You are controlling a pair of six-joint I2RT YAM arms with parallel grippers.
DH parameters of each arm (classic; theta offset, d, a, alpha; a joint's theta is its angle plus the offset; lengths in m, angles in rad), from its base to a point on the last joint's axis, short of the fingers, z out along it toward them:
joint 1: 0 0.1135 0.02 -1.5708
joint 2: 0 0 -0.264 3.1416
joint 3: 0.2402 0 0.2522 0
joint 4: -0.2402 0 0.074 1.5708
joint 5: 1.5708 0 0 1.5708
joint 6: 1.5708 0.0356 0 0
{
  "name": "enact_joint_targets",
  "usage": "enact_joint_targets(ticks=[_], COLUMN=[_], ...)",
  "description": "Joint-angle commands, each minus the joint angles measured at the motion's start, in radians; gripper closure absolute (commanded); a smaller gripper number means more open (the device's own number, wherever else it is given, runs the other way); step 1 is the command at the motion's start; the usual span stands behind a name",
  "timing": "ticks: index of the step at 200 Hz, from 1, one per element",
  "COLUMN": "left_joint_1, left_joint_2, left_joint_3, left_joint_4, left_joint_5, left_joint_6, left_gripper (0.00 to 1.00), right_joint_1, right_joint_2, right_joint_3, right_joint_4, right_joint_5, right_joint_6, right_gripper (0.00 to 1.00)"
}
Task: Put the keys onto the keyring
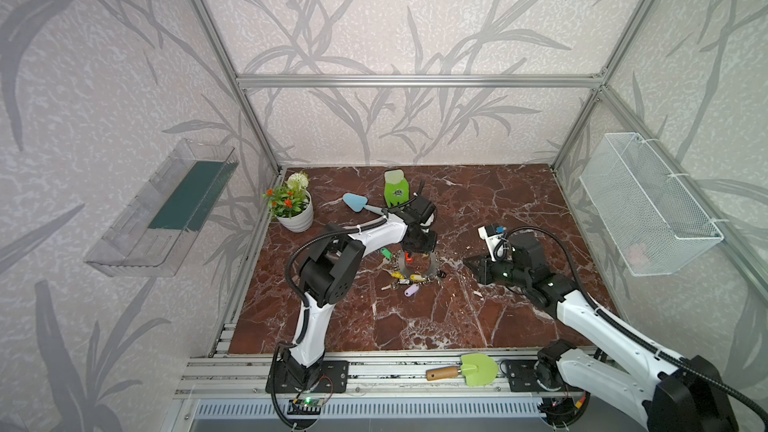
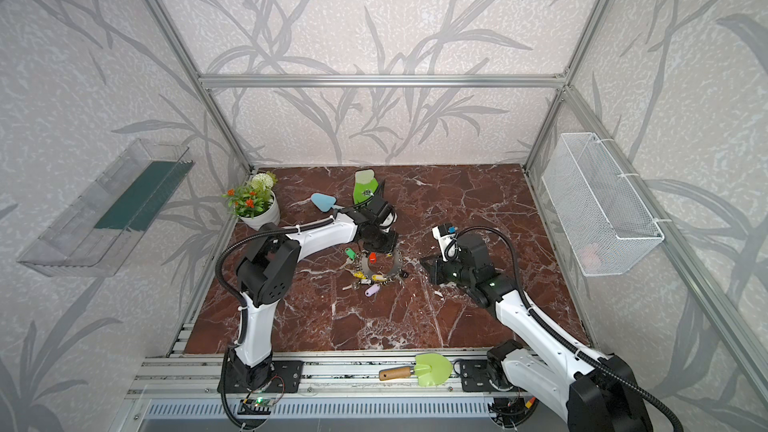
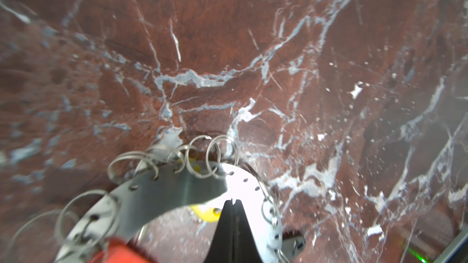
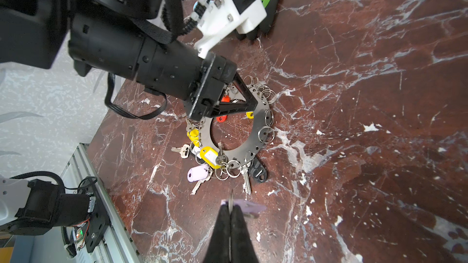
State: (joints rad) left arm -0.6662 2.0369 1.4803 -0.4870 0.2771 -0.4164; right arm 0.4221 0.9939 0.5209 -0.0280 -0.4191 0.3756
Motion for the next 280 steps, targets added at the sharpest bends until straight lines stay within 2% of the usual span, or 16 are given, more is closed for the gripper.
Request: enact_joint_targets(ticks=[1, 45, 68, 77, 98, 143, 194, 280], left_joint_1=[0.0, 0.001, 0.004, 0.0, -0.009, -0.004, 0.008, 0.021], left_joint_2=[-0.143, -0.286, -0.269, -0.25, -0.204, -0.103, 0.01, 0.057], left_joint_3=[-0.024, -0.094, -0.057, -0.054, -0.075, -0.068, -0.031, -0.002], left_joint_4=[-0.027, -0.009, -0.087, -0.087, -0.035, 0.069, 0.116, 0.148], left_joint_5=[-0.024, -0.052, -0.047, -0.025, 0.011, 0.043, 0.074, 0.072], left_joint_6=[0.071, 0.098, 0.067, 0.041, -0.02, -0.155, -0.238, -0.271], left_gripper=[1.0, 1.0, 1.0, 0.89, 0.77, 0.63, 0.59, 0.6], right_joint_1=[-0.005, -0.006, -0.006, -0.005, -0.006, -0.006, -0.007, -0.006], right_joint_2=[-0.02, -0.077, -0.122, -0.137, -0.149, -0.125, -0.115, -0.115], right_joint_3=[-0.007, -0.001, -0.01, -0.012, 0.001, 0.009, 0.011, 0.01], right_joint_4=[0.069, 0.087, 0.069, 0.058, 0.022, 0.002, -0.017, -0.033], right_joint_5=[0.02, 0.02, 0.02, 0.02, 0.028, 0.02, 0.025, 0.024], right_joint_6=[0.023, 0.04, 0.045, 0.041, 0.022, 0.014, 0.0, -0.011], right_gripper=[1.0, 1.0, 1.0, 1.0, 1.0, 1.0, 1.0, 1.0])
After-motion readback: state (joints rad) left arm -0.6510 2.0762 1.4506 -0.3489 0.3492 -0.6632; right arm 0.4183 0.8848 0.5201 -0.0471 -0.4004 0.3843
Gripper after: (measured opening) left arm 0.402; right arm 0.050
